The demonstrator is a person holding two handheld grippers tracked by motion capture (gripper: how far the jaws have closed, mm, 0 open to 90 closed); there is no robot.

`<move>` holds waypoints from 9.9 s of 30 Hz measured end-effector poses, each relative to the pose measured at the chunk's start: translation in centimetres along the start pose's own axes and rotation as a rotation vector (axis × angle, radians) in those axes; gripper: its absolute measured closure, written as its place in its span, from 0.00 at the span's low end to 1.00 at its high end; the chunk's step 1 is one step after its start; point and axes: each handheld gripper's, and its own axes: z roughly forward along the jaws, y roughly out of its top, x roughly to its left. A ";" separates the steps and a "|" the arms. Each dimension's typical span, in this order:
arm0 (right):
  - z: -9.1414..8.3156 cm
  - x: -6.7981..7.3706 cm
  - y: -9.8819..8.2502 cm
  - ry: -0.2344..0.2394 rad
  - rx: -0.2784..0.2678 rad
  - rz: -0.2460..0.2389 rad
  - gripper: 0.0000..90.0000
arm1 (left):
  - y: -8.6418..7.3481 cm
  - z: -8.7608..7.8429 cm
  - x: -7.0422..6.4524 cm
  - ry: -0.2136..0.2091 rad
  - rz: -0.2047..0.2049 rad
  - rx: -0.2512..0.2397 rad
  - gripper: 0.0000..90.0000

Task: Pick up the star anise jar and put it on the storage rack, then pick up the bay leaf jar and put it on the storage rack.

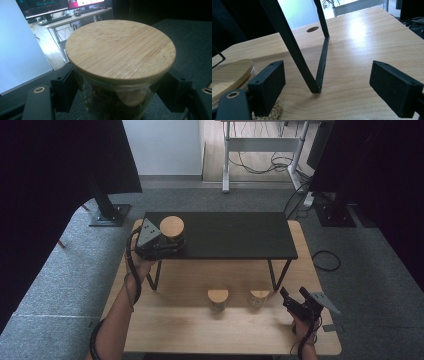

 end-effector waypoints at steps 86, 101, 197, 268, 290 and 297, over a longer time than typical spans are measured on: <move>0.4 0.4 0.1 -0.027 0.029 -0.025 0.14 | -18.4 -10.1 -4.7 -0.097 -0.285 0.091 0.10; 0.5 0.5 0.1 -0.024 0.032 -0.031 0.14 | -21.7 -8.5 -6.2 -0.137 -0.297 0.219 0.09; -3.5 13.0 -1.1 0.600 0.164 -0.350 0.08 | -22.5 -6.6 -5.0 -0.153 -0.434 0.257 0.11; 3.9 19.6 -4.7 0.363 0.296 -0.487 0.10 | -22.3 -6.8 -5.6 -0.135 -0.401 0.265 0.12; 5.4 20.7 -4.8 0.327 0.309 -0.478 0.12 | -22.3 -6.9 -5.7 -0.136 -0.398 0.267 0.12; 6.1 20.9 -4.6 0.312 0.314 -0.471 0.12 | -22.3 -6.9 -5.7 -0.137 -0.397 0.268 0.12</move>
